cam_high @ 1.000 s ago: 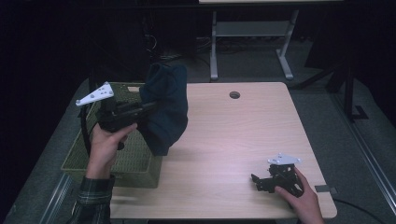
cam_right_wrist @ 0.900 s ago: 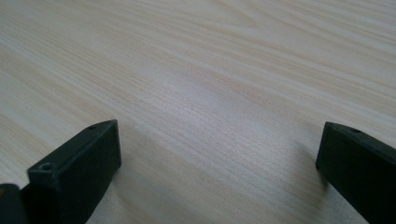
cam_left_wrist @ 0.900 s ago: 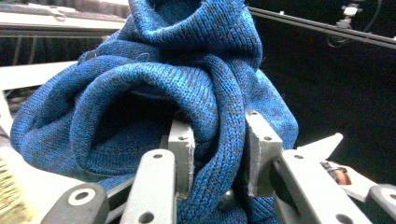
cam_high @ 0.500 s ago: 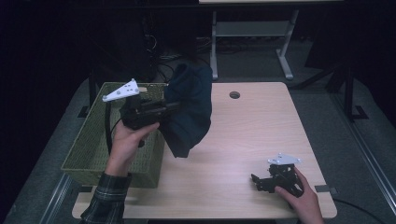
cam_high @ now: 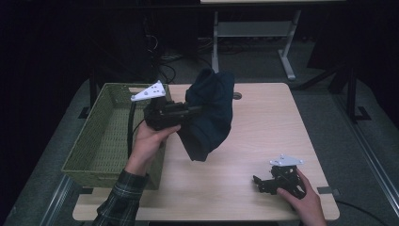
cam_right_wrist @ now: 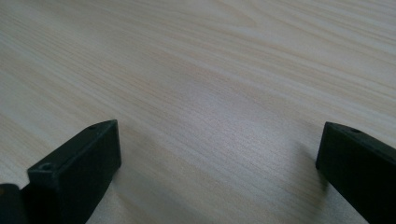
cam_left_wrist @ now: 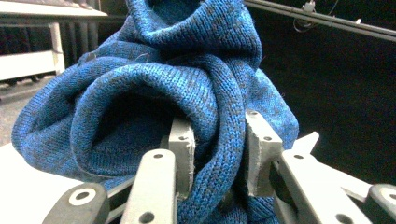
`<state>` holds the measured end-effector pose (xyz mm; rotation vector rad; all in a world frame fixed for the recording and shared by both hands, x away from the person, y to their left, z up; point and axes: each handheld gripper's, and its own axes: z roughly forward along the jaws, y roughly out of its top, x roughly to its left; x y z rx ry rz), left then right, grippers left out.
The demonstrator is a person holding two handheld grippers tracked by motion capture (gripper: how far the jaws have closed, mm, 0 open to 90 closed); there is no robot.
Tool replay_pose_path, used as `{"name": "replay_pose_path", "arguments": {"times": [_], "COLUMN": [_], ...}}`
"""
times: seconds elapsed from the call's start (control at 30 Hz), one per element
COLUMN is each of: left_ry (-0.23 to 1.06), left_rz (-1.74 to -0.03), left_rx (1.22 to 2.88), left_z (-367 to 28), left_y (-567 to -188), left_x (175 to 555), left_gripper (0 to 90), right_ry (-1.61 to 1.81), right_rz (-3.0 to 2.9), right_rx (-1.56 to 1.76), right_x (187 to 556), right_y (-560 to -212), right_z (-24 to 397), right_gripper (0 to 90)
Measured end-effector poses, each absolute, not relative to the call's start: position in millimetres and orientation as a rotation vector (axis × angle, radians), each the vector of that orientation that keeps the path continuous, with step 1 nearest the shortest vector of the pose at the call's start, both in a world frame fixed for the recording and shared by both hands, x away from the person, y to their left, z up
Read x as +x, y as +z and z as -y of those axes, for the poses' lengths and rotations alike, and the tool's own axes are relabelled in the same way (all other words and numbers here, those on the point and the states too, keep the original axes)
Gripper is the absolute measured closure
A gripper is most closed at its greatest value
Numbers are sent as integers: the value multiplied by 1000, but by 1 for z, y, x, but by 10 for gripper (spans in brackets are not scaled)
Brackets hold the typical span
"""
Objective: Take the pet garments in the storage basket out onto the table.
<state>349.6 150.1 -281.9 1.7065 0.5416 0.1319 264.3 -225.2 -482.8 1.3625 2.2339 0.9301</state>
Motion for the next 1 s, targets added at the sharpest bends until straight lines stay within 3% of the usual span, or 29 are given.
{"name": "replay_pose_path", "arguments": {"times": [1.0], "left_ry": [88], "left_rz": [-566], "left_rx": [1875], "left_z": [-81], "left_y": [-335], "left_x": [366], "left_gripper": [682], "right_ry": [930], "right_rz": [-2233], "right_rx": [1358], "right_x": [264], "right_y": [-483], "right_z": [225], "right_gripper": [0]}}
